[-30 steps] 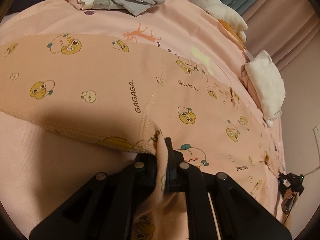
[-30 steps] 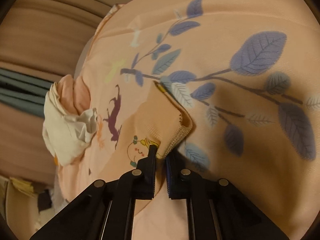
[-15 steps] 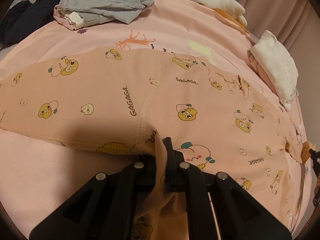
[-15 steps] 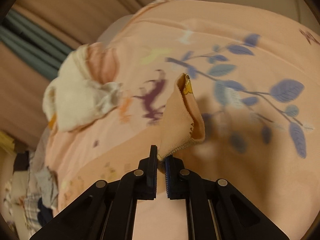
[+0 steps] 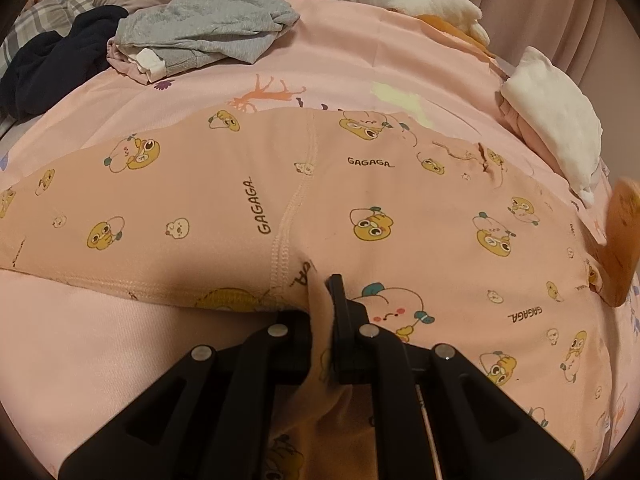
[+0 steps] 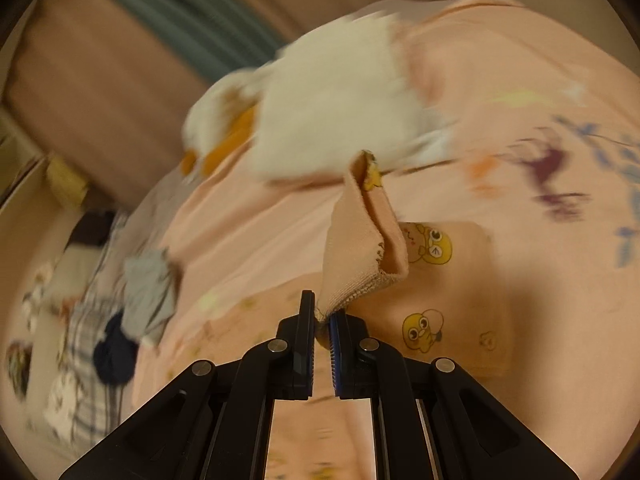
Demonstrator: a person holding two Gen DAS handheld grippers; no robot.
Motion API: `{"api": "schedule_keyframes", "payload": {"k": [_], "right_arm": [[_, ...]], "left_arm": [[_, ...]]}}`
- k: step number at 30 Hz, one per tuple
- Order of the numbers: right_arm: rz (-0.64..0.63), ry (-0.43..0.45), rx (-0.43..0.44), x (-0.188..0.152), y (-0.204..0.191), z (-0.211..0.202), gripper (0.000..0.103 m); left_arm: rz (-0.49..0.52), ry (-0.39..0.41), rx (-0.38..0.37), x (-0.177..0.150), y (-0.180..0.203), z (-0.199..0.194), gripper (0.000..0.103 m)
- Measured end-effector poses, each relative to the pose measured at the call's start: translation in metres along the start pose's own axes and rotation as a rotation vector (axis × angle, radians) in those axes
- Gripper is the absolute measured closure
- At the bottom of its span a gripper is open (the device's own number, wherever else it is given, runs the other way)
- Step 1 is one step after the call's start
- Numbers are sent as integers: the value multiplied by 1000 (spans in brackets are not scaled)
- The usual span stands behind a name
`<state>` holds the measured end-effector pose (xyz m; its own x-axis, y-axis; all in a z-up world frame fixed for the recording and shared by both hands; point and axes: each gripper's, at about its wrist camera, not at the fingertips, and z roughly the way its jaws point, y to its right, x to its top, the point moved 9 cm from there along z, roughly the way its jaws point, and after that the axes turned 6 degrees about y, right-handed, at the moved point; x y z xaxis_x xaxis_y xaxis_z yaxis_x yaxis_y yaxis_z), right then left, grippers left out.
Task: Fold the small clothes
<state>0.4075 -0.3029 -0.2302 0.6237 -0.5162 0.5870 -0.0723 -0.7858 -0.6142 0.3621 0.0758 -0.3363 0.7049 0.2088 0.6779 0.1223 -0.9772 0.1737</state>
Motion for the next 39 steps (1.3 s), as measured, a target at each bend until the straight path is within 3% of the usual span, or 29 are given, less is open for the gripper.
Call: {"api": "schedule_keyframes", "payload": {"k": [8,14,18,21,24,26,28,29,30,32,35,39], "right_arm": [[-180,-158,150,-70,-122,58,94],[-220,-281,240,-128,-182,98,94],[-276,-377,238,-170,-200,118,94],[-328,-492,256,-203,-199,126,94],[-338,-551,254,-206,-184,120,81],[-309,-546,275,-193,-178,111,75],[-307,-496,284,-172,-174,96,52],[-316,-459,271,-161,-170,88,48],[-336,-401,246,-147,-161,76,43],[-385,-308,186,-126,-140,57,43],[-420,-192,-55,-95,-71,33,43],[-347,-215,-137,-88,-5,18,43]], "left_arm": [[-11,4,-10,0,0,0,94],[-25,7,-23,0,0,0,94],[-49,5,-46,0,-1,0,94],[-49,6,-46,0,-1,-1,94],[-50,6,-48,0,-1,-2,94],[-56,7,-53,0,-1,-2,94],[-64,6,-61,0,-2,-2,94],[-66,6,-62,0,-2,-2,94],[-66,5,-62,0,-2,-3,94],[-63,5,-59,1,-1,-2,93],[-56,6,-53,0,-1,-3,93],[-66,0,-59,1,-2,-3,93]]}}
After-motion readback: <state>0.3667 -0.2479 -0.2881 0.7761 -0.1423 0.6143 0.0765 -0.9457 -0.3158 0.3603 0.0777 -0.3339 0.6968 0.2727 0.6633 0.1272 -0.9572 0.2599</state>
